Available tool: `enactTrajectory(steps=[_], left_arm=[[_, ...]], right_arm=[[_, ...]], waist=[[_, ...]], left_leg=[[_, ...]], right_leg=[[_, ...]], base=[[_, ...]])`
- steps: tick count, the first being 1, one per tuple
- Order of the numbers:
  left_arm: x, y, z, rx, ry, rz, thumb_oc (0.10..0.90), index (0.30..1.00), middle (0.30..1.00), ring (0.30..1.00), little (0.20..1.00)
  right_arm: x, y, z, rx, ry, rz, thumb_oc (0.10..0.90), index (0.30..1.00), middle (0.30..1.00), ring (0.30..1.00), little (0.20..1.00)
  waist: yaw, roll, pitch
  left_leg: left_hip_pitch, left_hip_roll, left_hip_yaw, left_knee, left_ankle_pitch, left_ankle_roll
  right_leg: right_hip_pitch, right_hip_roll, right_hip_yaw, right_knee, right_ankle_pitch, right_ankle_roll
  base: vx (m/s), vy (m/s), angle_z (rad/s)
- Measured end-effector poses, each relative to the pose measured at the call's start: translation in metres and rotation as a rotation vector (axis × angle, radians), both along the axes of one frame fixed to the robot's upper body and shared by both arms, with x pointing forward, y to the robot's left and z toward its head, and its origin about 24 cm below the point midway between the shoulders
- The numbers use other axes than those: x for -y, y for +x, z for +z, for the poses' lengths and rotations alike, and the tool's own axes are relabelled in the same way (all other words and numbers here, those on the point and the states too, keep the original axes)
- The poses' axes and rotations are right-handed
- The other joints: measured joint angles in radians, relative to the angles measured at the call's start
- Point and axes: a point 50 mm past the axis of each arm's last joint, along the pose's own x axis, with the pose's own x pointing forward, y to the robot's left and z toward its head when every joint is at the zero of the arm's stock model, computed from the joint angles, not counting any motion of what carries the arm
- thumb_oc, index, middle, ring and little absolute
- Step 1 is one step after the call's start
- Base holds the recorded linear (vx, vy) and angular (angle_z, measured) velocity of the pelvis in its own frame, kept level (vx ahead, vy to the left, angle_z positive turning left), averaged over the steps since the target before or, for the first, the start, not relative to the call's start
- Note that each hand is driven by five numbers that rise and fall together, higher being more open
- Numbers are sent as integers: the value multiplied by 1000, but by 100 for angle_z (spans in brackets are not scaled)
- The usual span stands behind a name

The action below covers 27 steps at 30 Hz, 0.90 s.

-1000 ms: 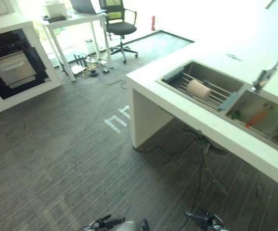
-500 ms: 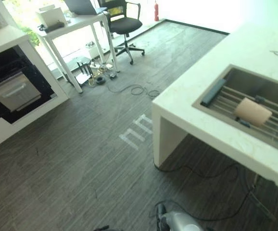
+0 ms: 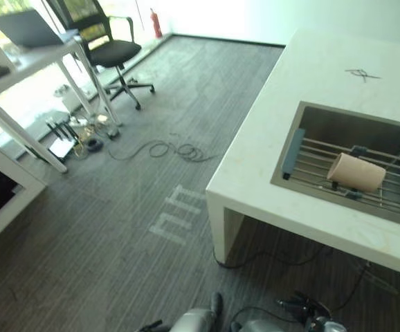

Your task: Place the dishes in the dishwasher.

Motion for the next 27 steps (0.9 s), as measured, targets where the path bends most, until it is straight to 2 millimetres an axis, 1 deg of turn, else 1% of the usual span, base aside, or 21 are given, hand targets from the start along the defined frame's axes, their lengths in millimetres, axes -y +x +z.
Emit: enactTrajectory(steps=[3, 4, 5, 6, 7, 8, 10, 11, 12, 14, 15, 16, 17, 18, 20, 22, 23, 24, 25, 26, 27], left_arm=[[-2, -2, 0, -10, 5, 2, 800, 900, 900, 900, 900], [-2, -4, 0, -14, 4, 3, 800, 900, 900, 900, 900], [-3, 0, 0, -8, 7, 3, 800, 900, 900, 900, 900], [-4, 0, 0, -10, 8, 3, 800, 900, 900, 900, 900], [-4, -9, -1, -31, 11, 5, 800, 900, 900, 900, 900], [-5, -9, -1, -36, 16, 0, 800, 900, 900, 900, 900], [-12, -11, 0, -42, 34, -9, 800, 900, 900, 900, 900], [-14, -10, 1, -40, 38, -7, 800, 900, 900, 900, 900], [-15, -10, 1, -43, 38, -2, 800, 900, 900, 900, 900], [-16, -12, 1, -51, 30, 23, 800, 900, 900, 900, 900], [-16, -14, 0, -59, 28, 40, 800, 900, 900, 900, 900], [-15, -13, 0, -60, 28, 39, 800, 900, 900, 900, 900], [-14, -11, 0, -55, 24, 37, 800, 900, 900, 900, 900], [-14, -11, 0, -55, 24, 37, 800, 900, 900, 900, 900], [-13, -12, 0, -55, 21, 50, 800, 900, 900, 900, 900], [-14, -21, -1, -82, 22, 64, 800, 900, 900, 900, 900], [-15, -24, -1, -84, 20, 85, 800, 900, 900, 900, 900], [-17, -25, -1, -79, 24, 102, 800, 900, 900, 900, 900], [-20, -31, -1, -88, 42, 161, 800, 900, 900, 900, 900], [-26, -35, 0, -102, 55, 189, 800, 900, 900, 900, 900], [-34, -45, 1, -136, 75, 192, 800, 900, 900, 900, 900]], right_arm=[[-10, -17, -7, -42, 27, -11, 800, 900, 900, 900, 900], [-12, -17, -7, -40, 32, -14, 800, 900, 900, 900, 900], [-13, -18, -8, -45, 31, -18, 800, 900, 900, 900, 900], [-13, -19, -8, -49, 30, -22, 800, 900, 900, 900, 900], [-7, -24, -8, -59, 20, -40, 800, 900, 900, 900, 900], [-8, -24, -8, -61, 19, -43, 800, 900, 900, 900, 900], [-14, -23, -9, -62, 27, -43, 800, 900, 900, 900, 900], [-17, -17, -9, -47, 31, -39, 800, 900, 900, 900, 900], [-18, -15, -8, -34, 33, -36, 800, 900, 900, 900, 900], [-19, -1, -4, 1, 29, -8, 800, 900, 900, 900, 900], [-20, 4, -3, 12, 26, 6, 800, 900, 900, 900, 900], [-20, 3, -3, 8, 24, 7, 800, 900, 900, 900, 900], [-19, -1, -5, -5, 23, -7, 800, 900, 900, 900, 900], [-16, -5, -5, -12, 16, -22, 800, 900, 900, 900, 900], [-16, -5, -5, -17, 16, -45, 800, 900, 900, 900, 900], [-15, 0, -4, 3, 13, -53, 800, 900, 900, 900, 900], [-16, 0, -4, 7, 18, -53, 800, 900, 900, 900, 900], [-18, 2, -4, 10, 28, -45, 800, 900, 900, 900, 900], [-21, 2, -4, 14, 40, -22, 800, 900, 900, 900, 900], [-25, 4, -4, 19, 43, 4, 800, 900, 900, 900, 900], [-30, 4, -5, 16, 53, 19, 800, 900, 900, 900, 900]], waist=[[-1, -4, 1], [-3, -4, 1], [-13, -28, 7], [-19, -32, 6], [-26, -24, -5], [-25, -30, -3], [-22, -63, -6], [-10, -69, -3], [-1, -69, -4], [4, -46, 8], [4, -38, 12], [4, -34, 14], [3, -25, 16], [0, -23, 15], [2, -30, 16], [1, -43, 13], [4, -47, 12], [7, -51, 12], [6, -50, 11], [5, -63, 4], [5, -94, -2]], left_leg=[[31, -9, 27, -33, -7, 22], [33, -2, 44, -48, -30, -5], [20, -2, 78, 10, -68, -4], [13, -1, 83, 51, -86, 9], [50, 43, 83, 106, -165, 19], [68, 36, 86, 87, -145, 32], [69, 37, 99, 95, -149, 38], [64, 52, 123, 94, -151, 41], [57, 63, 137, 99, -155, 44], [56, 110, 182, 113, -169, 63], [58, 117, 197, 116, -178, 52], [57, 118, 203, 123, -176, 42], [48, 123, 201, 129, -174, 36], [36, 124, 194, 135, -170, 24], [7, 124, 194, 150, -165, 7], [-3, 137, 195, 165, -166, -17], [-14, 161, 196, 173, -162, -37], [-19, 189, 196, 174, -155, -62], [-17, 271, 195, 146, -146, -101], [9, 309, 194, 86, -153, -112], [21, 342, 215, 65, -146, -90]], right_leg=[[-7, -29, -16, 5, 2, -3], [4, -31, -16, -30, 32, -18], [8, -49, -22, -61, 56, -18], [12, -54, -24, -68, 60, -15], [20, -38, -20, -61, 64, -1], [18, -46, -13, -46, 59, 5], [7, -47, -14, -56, 63, 15], [-3, -46, -23, -61, 77, 35], [-7, -52, -54, -76, 89, 43], [-36, -64, -158, -24, 127, 96], [-66, -103, -182, 53, 121, 106], [-87, -149, -172, 100, 121, 107], [-89, -218, -114, 82, 128, 119], [-82, -248, -75, 35, 130, 134], [-91, -350, 0, -40, 147, 198], [-109, -383, 17, -39, 167, 233], [-115, -371, 10, -23, 165, 230], [-118, -349, 5, -2, 152, 206], [-161, -288, -38, 63, 138, 139], [-180, -253, -55, 83, 137, 113], [-189, -242, -68, 75, 131, 88]], base=[[64, 68, -10], [56, 112, -6], [61, 131, 4], [42, 95, 4], [30, 73, -2], [22, 63, -14], [-7, 44, -32], [-43, 2, -55], [-54, -36, -62], [-44, -144, -74], [-7, -255, -61], [47, -501, -29], [64, -535, -5], [123, -783, 2], [129, -664, -9], [109, -600, -15], [99, -591, -7], [120, -840, -3], [83, -627, -10], [148, -713, -10], [159, -437, -37]])
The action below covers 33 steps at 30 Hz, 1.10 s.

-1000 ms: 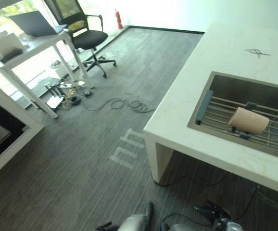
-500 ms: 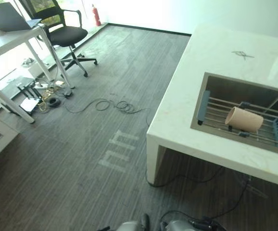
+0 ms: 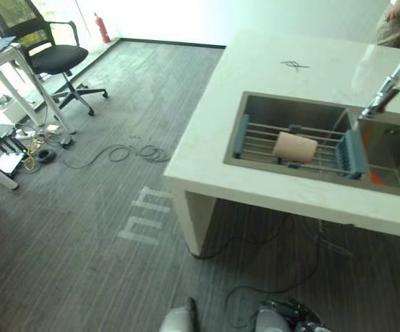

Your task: Place the dishes in the dishwasher.

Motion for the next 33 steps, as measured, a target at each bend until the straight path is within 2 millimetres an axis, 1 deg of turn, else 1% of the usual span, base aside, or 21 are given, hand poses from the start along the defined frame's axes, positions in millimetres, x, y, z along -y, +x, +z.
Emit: enactTrajectory(steps=[1, 2, 3, 4, 5, 6, 7, 8, 9, 10, 11, 15, 17, 19, 20, 21, 22, 23, 27, 29, 33], left_arm=[[2, -4, -1, -21, -6, -5, 800, 900, 900, 900, 900], [11, -15, -4, -58, -26, 9, 800, 900, 900, 900, 900], [14, -15, -5, -67, -36, 12, 800, 900, 900, 900, 900], [17, -16, -5, -60, -52, 18, 800, 900, 900, 900, 900], [18, -16, -6, -57, -51, 17, 800, 900, 900, 900, 900], [17, -16, -5, -42, -43, 12, 800, 900, 900, 900, 900], [20, -14, -6, -25, -42, 7, 800, 900, 900, 900, 900], [25, -10, -7, 2, -47, 8, 800, 900, 900, 900, 900], [29, -2, -7, 45, -53, 27, 800, 900, 900, 900, 900], [32, 7, -7, 74, -52, 32, 800, 900, 900, 900, 900], [37, 17, -7, 103, -61, 27, 800, 900, 900, 900, 900], [33, 48, 0, 234, -18, 43, 800, 900, 900, 900, 900], [29, 86, 12, 409, 2, 102, 800, 900, 900, 900, 900], [23, 110, 22, 511, 47, 108, 800, 900, 900, 900, 900], [18, 115, 25, 527, 62, 118, 800, 900, 900, 900, 900], [6, 122, 32, 559, 88, 139, 800, 900, 900, 900, 900], [-30, 128, 48, 614, 196, 195, 800, 900, 900, 900, 900], [-46, 129, 56, 639, 248, 224, 800, 900, 900, 900, 900], [-106, 129, 93, 696, 489, 288, 800, 900, 900, 900, 900], [-127, 129, 110, 705, 564, 297, 800, 900, 900, 900, 900], [-176, 110, 153, 717, 802, 337, 800, 900, 900, 900, 900]], right_arm=[[3, -1, 0, -7, -7, 2, 800, 900, 900, 900, 900], [12, -5, 1, -21, -25, 18, 800, 900, 900, 900, 900], [13, -13, -1, -37, -24, 18, 800, 900, 900, 900, 900], [17, -24, -3, -69, -32, 12, 800, 900, 900, 900, 900], [23, -36, -4, -109, -42, 3, 800, 900, 900, 900, 900], [25, -45, -6, -142, -51, 7, 800, 900, 900, 900, 900], [31, -50, -6, -174, -64, 10, 800, 900, 900, 900, 900], [37, -51, -4, -193, -78, 8, 800, 900, 900, 900, 900], [43, -48, -3, -200, -89, 5, 800, 900, 900, 900, 900], [42, -43, -2, -195, -85, 9, 800, 900, 900, 900, 900], [41, -41, -2, -187, -80, 4, 800, 900, 900, 900, 900], [41, -40, -2, -173, -63, -42, 800, 900, 900, 900, 900], [44, -37, 0, -161, -71, -40, 800, 900, 900, 900, 900], [56, -25, 6, -115, -103, -30, 800, 900, 900, 900, 900], [59, -22, 8, -112, -108, -26, 800, 900, 900, 900, 900], [59, -18, 9, -103, -108, -23, 800, 900, 900, 900, 900], [58, -18, 9, -104, -103, -23, 800, 900, 900, 900, 900], [57, -21, 8, -117, -97, -24, 800, 900, 900, 900, 900], [61, -41, 5, -166, -90, -73, 800, 900, 900, 900, 900], [65, -53, 4, -192, -94, -84, 800, 900, 900, 900, 900], [72, -62, 6, -189, -97, -115, 800, 900, 900, 900, 900]], waist=[[9, -10, -2], [12, 7, -11], [17, -10, -9], [24, -30, -11], [24, -29, -11], [22, -29, -11], [29, -15, -12], [36, 27, -13], [50, 65, 2], [51, 84, 25], [44, 109, 31], [21, 112, 28], [-9, 141, 10], [-26, 164, -2], [-28, 160, -4], [-27, 152, -6], [-29, 149, -9], [-26, 151, -10], [-20, 167, -18], [-3, 181, -25], [-3, 184, -29]], left_leg=[[9, 23, -21, 73, 31, 11], [36, 41, -39, 87, 133, 6], [4, 49, -52, 155, 193, 10], [-21, 28, -54, 226, 150, -9], [-33, 3, -50, 253, 119, -15], [-35, -66, -79, 235, 62, -21], [-24, -145, -115, 152, 30, -15], [-27, -191, -117, 71, 24, -3], [-36, -196, -130, 24, 27, -5], [-55, -190, -132, 32, 33, -11], [-76, -176, -119, 33, 45, -16], [-76, -169, -94, 32, 55, -8], [23, -143, -105, 13, 47, -8], [83, -151, -98, -30, 11, 4], [88, -165, -78, -26, 11, 13], [87, -181, -61, -23, 4, 35], [81, -200, -36, -20, -5, 59], [78, -200, -26, -18, -9, 66], [59, -206, -22, -3, -12, 73], [53, -206, -21, 1, -11, 72], [52, -204, -22, 3, -14, 65]], right_leg=[[-2, 39, -9, -3, -9, -35], [16, 91, -25, -37, -17, -61], [48, 113, 10, -68, 5, -100], [72, 120, 10, -86, 28, -100], [89, 135, 0, -103, 33, -101], [95, 146, 11, -121, 62, -78], [108, 156, 17, -160, 70, -65], [119, 172, -18, -199, 73, -46], [110, 181, -59, -196, 84, -61], [117, 203, -62, -190, 86, -117], [126, 210, -85, -200, 90, -88], [178, 199, -84, -256, 90, -90], [191, 200, -71, -239, 94, -81], [167, 182, -45, -191, 67, -81], [151, 168, -32, -165, 56, -72], [125, 150, -15, -129, 35, -64], [100, 112, -15, -95, 8, -49], [92, 103, -25, -91, 8, -48], [83, 79, -43, -94, 26, -19], [74, 80, -41, -89, 29, -19], [63, 81, -40, -59, 12, -26]], base=[[183, -480, -51], [134, -304, -57], [152, -179, -39], [188, -104, -13], [187, 20, -1], [123, 97, -7], [69, 120, -24], [75, 171, -47], [86, 195, -46], [99, 217, -30], [94, 182, -12], [99, 159, 8], [133, 230, -18], [76, 200, -34], [24, 65, -27], [46, 53, -48], [45, 34, -46], [55, 30, -36], [17, 9, -4], [47, -16, -1], [28, -38, -1]])
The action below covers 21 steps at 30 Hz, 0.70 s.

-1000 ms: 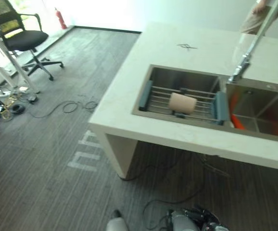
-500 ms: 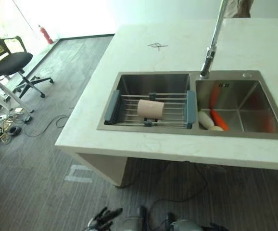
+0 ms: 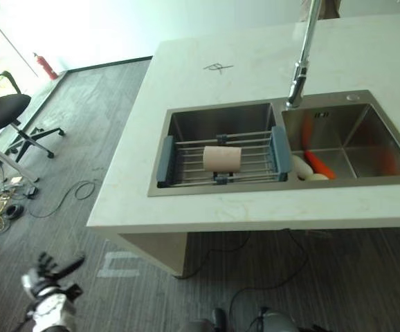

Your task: Place the dishes in the dishwasher.

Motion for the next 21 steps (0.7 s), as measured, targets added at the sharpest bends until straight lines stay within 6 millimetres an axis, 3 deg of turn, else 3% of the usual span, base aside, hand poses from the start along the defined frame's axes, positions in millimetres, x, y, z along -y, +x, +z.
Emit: enactTrajectory(steps=[3, 6, 7, 8, 9, 10, 11, 12, 13, 14, 16, 17, 19, 21], left_arm=[[-52, -30, 57, 65, 170, 158, 800, 900, 900, 900, 900], [-77, -20, 144, 245, 401, 120, 800, 900, 900, 900, 900], [-70, 4, 199, 419, 530, -13, 800, 900, 900, 900, 900], [-57, 22, 227, 508, 590, -117, 800, 900, 900, 900, 900], [-16, 63, 269, 674, 654, -401, 800, 900, 900, 900, 900], [9, 79, 282, 709, 683, -556, 800, 900, 900, 900, 900], [41, 97, 292, 759, 680, -747, 800, 900, 900, 900, 900], [98, 122, 299, 871, 593, -981, 800, 900, 900, 900, 900], [171, 136, 296, 815, 587, -1346, 800, 900, 900, 900, 900], [201, 144, 284, 710, 600, -1511, 800, 900, 900, 900, 900], [217, 160, 266, 544, 602, -1608, 800, 900, 900, 900, 900], [212, 170, 258, 465, 589, -1595, 800, 900, 900, 900, 900], [201, 187, 253, 347, 611, -1528, 800, 900, 900, 900, 900], [190, 201, 248, 227, 638, -1480, 800, 900, 900, 900, 900]], right_arm=[[4, -5, 1, -10, -10, -2, 800, 900, 900, 900, 900], [5, -21, 0, -48, -12, -8, 800, 900, 900, 900, 900], [3, -23, -1, -57, -6, 15, 800, 900, 900, 900, 900], [0, -20, -2, -54, 2, 47, 800, 900, 900, 900, 900], [-4, -19, -3, -52, 10, 74, 800, 900, 900, 900, 900], [-5, -17, -3, -46, 12, 75, 800, 900, 900, 900, 900], [-8, -14, -4, -38, 20, 79, 800, 900, 900, 900, 900], [-14, -14, -6, -40, 38, 89, 800, 900, 900, 900, 900], [-23, -8, -8, -21, 68, 81, 800, 900, 900, 900, 900], [-24, -4, -8, -13, 72, 84, 800, 900, 900, 900, 900], [-23, 1, -7, -5, 74, 89, 800, 900, 900, 900, 900], [-21, 2, -6, -5, 71, 90, 800, 900, 900, 900, 900], [-18, -13, -7, -48, 82, 61, 800, 900, 900, 900, 900], [-16, -31, -8, -88, 107, 16, 800, 900, 900, 900, 900]], waist=[[12, -1, -4], [65, 0, -9], [93, 1, -17], [101, -2, -22], [105, -19, -45], [101, -25, -53], [84, -35, -60], [77, -49, -68], [34, -67, -76], [0, -65, -76], [-48, -49, -80], [-86, -32, -78], [-100, -9, -77], [-107, -6, -74]], left_leg=[[-18, 7, 0, 18, -2, -6], [-21, 9, -8, 28, -5, -10], [-22, 9, -14, 36, -9, -11], [-25, 9, -21, 44, -14, -14], [-36, 8, -27, 50, -18, -15], [-36, 10, -25, 53, -19, -15], [-37, 12, -26, 57, -19, -15], [-43, 14, -24, 64, -18, -13], [-58, 26, -13, 82, -20, -15], [-53, 37, 14, 86, -25, -15], [-53, 49, 42, 94, -35, -17], [-63, 54, 53, 95, -37, -19], [-69, 61, 60, 96, -39, -28], [-56, 63, 63, 76, -33, -36]], right_leg=[[-20, 4, 0, 15, -5, -5], [-20, 7, -3, 19, -7, -5], [-14, 6, -7, 21, -16, -7], [-11, 6, -10, 21, -16, -7], [-14, 8, -11, 22, -16, -7], [-14, 9, -11, 22, -16, -6], [-15, 9, -11, 23, -16, -6], [-16, 11, -11, 27, -18, -1], [-27, 20, -9, 18, -15, 3], [-31, 19, -8, 12, -3, 7], [-32, 22, 1, 3, 26, 13], [-37, 29, 9, -3, 36, 4], [-58, 43, 27, -3, 46, 2], [-57, 47, 32, -3, 47, 4]], base=[[16, -44, -1], [50, -70, 9], [71, -101, 20], [73, -113, 29], [75, -136, 18], [77, -157, 10], [72, -159, -1], [45, -148, -13], [22, -100, -44], [-14, -79, -64], [-37, -24, -64], [-47, -12, -56], [-50, -17, -28], [-19, -32, -8]])
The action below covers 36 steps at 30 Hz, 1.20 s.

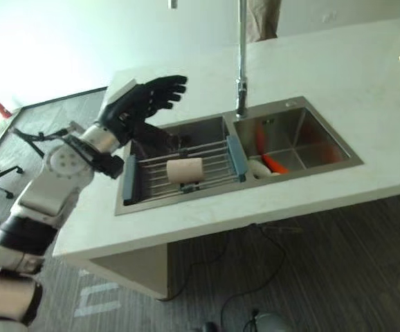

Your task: Place the dishes in the dishwasher.

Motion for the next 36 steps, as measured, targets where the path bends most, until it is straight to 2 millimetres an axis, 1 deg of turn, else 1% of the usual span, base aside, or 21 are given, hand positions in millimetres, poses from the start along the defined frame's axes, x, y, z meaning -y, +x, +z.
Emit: enactTrajectory(steps=[1, 3, 5, 7, 8, 10, 12, 14, 16, 18, 21, 22, 27, 29, 31, 33, 36], left_arm=[[1, 5, -2, -24, 35, 10, 800, 900, 900, 900, 900], [6, 8, -6, -49, 79, 5, 800, 900, 900, 900, 900], [19, 12, -12, -98, 145, -37, 800, 900, 900, 900, 900], [29, 15, -22, -145, 175, -72, 800, 900, 900, 900, 900], [36, 16, -30, -179, 195, -86, 800, 900, 900, 900, 900], [41, 16, -47, -256, 271, -96, 800, 900, 900, 900, 900], [43, 16, -57, -284, 330, -94, 800, 900, 900, 900, 900], [38, 17, -58, -285, 350, -73, 800, 900, 900, 900, 900], [35, 18, -56, -283, 341, -59, 800, 900, 900, 900, 900], [35, 18, -56, -280, 339, -59, 800, 900, 900, 900, 900], [35, 18, -54, -272, 338, -59, 800, 900, 900, 900, 900], [36, 18, -53, -262, 345, -58, 800, 900, 900, 900, 900], [40, 18, -47, -180, 380, -64, 800, 900, 900, 900, 900], [42, 18, -43, -136, 389, -57, 800, 900, 900, 900, 900], [40, 19, -42, -112, 394, -30, 800, 900, 900, 900, 900], [39, 19, -37, -85, 383, -18, 800, 900, 900, 900, 900], [40, 19, -32, -68, 372, -15, 800, 900, 900, 900, 900]], right_arm=[[0, -3, 0, 2, 9, -20, 800, 900, 900, 900, 900], [1, -2, 0, 18, 11, -48, 800, 900, 900, 900, 900], [1, 5, 1, 43, 19, -61, 800, 900, 900, 900, 900], [1, 16, 2, 82, 22, -73, 800, 900, 900, 900, 900], [3, 23, 4, 107, 20, -71, 800, 900, 900, 900, 900], [9, 38, 8, 144, 11, -68, 800, 900, 900, 900, 900], [9, 41, 8, 152, 12, -65, 800, 900, 900, 900, 900], [8, 38, 7, 138, 14, -68, 800, 900, 900, 900, 900], [9, 32, 7, 127, 9, -72, 800, 900, 900, 900, 900], [14, 32, 8, 128, -3, -73, 800, 900, 900, 900, 900], [18, 37, 11, 145, -19, -85, 800, 900, 900, 900, 900], [18, 43, 11, 156, -24, -85, 800, 900, 900, 900, 900], [18, 55, 13, 165, -55, -84, 800, 900, 900, 900, 900], [19, 56, 13, 158, -69, -89, 800, 900, 900, 900, 900], [19, 57, 13, 156, -75, -92, 800, 900, 900, 900, 900], [19, 56, 13, 148, -78, -93, 800, 900, 900, 900, 900], [20, 53, 13, 135, -94, -71, 800, 900, 900, 900, 900]], waist=[[5, -3, 2], [-4, -4, 4], [-7, -8, 9], [-15, -5, 28], [-18, 5, 49], [-36, 22, 81], [-41, 28, 96], [-56, 31, 102], [-59, 35, 105], [-59, 46, 110], [-59, 56, 121], [-59, 58, 122], [-58, 59, 127], [-58, 61, 130], [-58, 57, 144], [-58, 48, 158], [-57, 38, 165]], left_leg=[[8, -1, 5, -8, 2, -1], [8, -3, 12, -14, 5, 3], [8, -5, 18, -14, 7, 7], [8, -9, 24, -14, 6, 10], [7, -13, 26, -14, 6, 10], [3, -23, 36, -16, 5, 12], [-2, -25, 56, -17, 2, 17], [-2, -27, 58, -19, 5, 22], [8, -35, 63, -35, 11, 30], [11, -42, 71, -44, 13, 33], [23, -56, 78, -61, 17, 40], [25, -62, 79, -68, 19, 45], [17, -70, 80, -70, 22, 49], [6, -70, 80, -69, 23, 50], [5, -70, 80, -68, 23, 50], [5, -70, 80, -68, 25, 49], [6, -69, 79, -70, 26, 49]], right_leg=[[1, 0, 6, -1, 0, 0], [2, -1, 12, -7, 0, 0], [1, -3, 18, -11, 0, 8], [-3, -5, 27, -10, 4, 12], [-5, -6, 36, -10, 7, 17], [-18, -14, 50, -3, 11, 23], [-35, -16, 67, 8, 13, 24], [-36, -18, 68, 7, 17, 18], [-36, -24, 72, 9, 15, 20], [-39, -31, 77, 8, 15, 21], [-39, -41, 87, 13, 9, 29], [-43, -46, 90, 14, 6, 35], [-57, -52, 93, 24, 2, 39], [-67, -52, 93, 24, -2, 46], [-69, -52, 93, 27, -2, 46], [-71, -52, 93, 30, 0, 43], [-71, -52, 92, 29, 2, 39]], base=[[-2, -30, -9], [-16, -34, -6], [-20, 4, -3], [-44, 29, -7], [-15, 34, -7], [1, 31, -15], [4, 56, -22], [-9, 73, -4], [-31, 82, -3], [-24, 59, -5], [-7, 42, -3], [0, 0, 0], [-13, 7, 0], [0, 0, 0], [0, 0, 0], [0, 0, 0], [0, 0, 0]])
